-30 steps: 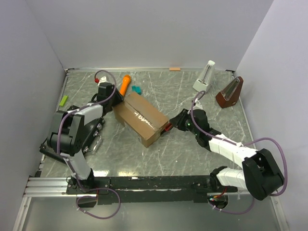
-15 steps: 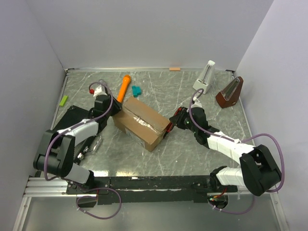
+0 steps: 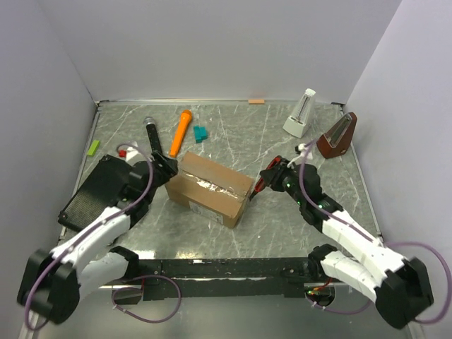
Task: Unpack the express box
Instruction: Cut the express box at the center of the board.
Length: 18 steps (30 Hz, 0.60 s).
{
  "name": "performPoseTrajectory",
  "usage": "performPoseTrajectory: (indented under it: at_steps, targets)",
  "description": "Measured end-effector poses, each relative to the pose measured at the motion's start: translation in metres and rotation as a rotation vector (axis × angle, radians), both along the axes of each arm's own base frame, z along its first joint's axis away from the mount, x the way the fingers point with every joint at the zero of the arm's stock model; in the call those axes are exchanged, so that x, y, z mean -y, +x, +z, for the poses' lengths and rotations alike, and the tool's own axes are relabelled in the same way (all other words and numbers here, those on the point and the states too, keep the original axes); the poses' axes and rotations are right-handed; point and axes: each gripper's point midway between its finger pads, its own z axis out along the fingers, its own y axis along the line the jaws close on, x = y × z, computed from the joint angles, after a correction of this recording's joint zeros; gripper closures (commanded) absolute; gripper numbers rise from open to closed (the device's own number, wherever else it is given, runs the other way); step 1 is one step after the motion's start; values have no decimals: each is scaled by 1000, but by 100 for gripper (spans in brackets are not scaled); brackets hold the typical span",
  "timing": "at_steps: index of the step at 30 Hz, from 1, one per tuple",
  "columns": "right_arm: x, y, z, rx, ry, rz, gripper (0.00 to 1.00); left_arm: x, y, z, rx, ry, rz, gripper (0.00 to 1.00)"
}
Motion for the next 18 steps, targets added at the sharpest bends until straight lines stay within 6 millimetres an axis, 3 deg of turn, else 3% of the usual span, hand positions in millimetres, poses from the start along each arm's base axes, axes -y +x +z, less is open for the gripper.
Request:
performPoseTrajectory:
  at_steps: [1, 2, 5, 8, 11, 15, 18]
  targets:
    - [4, -2, 8, 27, 0, -6, 100, -5, -1, 14, 36, -4, 21, 15]
    - [7, -4, 14, 45, -2, -12, 100, -9, -1, 27, 66, -12, 40, 14]
    - [17, -11, 24, 77, -25, -31, 100, -14, 6, 71, 145, -15, 72, 13]
    - [19, -20, 25, 80, -42, -6, 100, -2, 7, 93, 185, -16, -1, 14]
    - [4, -36, 41, 127, -2, 117, 100, 42, -6, 109, 248, -62, -271, 13]
    - [-25, -61, 72, 166, 74, 333, 100, 106, -51, 126, 354, -198, -691, 3]
    - [-45, -77, 95, 188, 144, 475, 100, 136, -85, 127, 373, -266, -909, 3]
